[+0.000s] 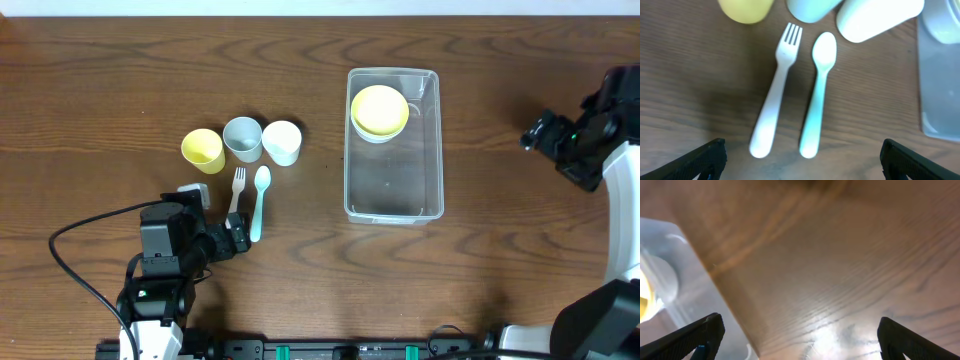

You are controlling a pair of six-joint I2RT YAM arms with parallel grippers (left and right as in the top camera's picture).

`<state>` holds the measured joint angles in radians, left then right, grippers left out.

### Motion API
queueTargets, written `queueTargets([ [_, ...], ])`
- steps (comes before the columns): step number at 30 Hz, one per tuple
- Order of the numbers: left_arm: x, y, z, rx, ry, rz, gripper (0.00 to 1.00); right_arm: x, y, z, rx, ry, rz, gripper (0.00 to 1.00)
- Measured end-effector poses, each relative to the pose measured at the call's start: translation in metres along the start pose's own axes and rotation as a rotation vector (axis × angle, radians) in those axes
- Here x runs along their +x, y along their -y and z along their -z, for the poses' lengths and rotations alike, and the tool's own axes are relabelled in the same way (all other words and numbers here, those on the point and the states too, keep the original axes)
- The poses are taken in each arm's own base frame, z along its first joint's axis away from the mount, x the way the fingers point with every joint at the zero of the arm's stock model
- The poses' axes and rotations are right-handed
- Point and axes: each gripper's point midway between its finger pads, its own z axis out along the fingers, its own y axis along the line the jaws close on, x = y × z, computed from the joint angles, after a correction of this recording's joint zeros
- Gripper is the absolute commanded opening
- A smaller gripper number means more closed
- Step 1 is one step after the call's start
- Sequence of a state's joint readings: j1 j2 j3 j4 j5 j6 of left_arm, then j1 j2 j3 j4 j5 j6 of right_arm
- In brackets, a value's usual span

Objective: Pack container
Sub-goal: 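Reach the left gripper to the yellow cup, then grasp the yellow cup and place it in the container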

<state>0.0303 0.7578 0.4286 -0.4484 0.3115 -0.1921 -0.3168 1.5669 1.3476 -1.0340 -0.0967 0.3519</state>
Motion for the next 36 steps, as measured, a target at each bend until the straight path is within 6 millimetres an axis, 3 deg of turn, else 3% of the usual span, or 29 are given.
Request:
queueTargets([
  [3, -0.013, 0.007, 0.009, 0.004, -0.002, 0.011, 0.98, 0.004, 0.002, -0.003, 0.005, -0.012, -0.001, 0.99],
  [9, -0.083, 0.021, 0.049, -0.082, 0.009, 0.020, 0.98, 0.004, 0.002, -0.004, 0.004, -0.011, -0.001, 0.99],
  [13, -0.123, 0.017, 0.052, -0.175, -0.027, 0.031, 0.98, 0.004, 0.002, -0.004, 0.004, -0.011, -0.001, 0.99],
  [18, -0.142, -0.015, 0.022, -0.317, -0.109, 0.097, 0.98, 0.004, 0.002, -0.004, 0.004, -0.010, -0.001, 0.99],
  [22, -0.138, -0.049, -0.007, -0.399, -0.172, 0.179, 0.98, 0.004, 0.002, -0.004, 0.004, -0.010, -0.001, 0.99],
  [28, -0.130, -0.074, -0.046, -0.438, -0.230, 0.214, 0.98, 0.004, 0.002, -0.004, 0.004, -0.011, -0.001, 0.99],
  [31, -0.128, -0.082, -0.069, -0.445, -0.243, 0.227, 0.87, 0.004, 0.002, -0.004, 0.004, -0.010, -0.001, 0.99],
  [36, -0.123, -0.091, -0.091, -0.451, -0.259, 0.236, 0.58, 0.004, 0.002, -0.004, 0.004, -0.010, -0.001, 0.99],
])
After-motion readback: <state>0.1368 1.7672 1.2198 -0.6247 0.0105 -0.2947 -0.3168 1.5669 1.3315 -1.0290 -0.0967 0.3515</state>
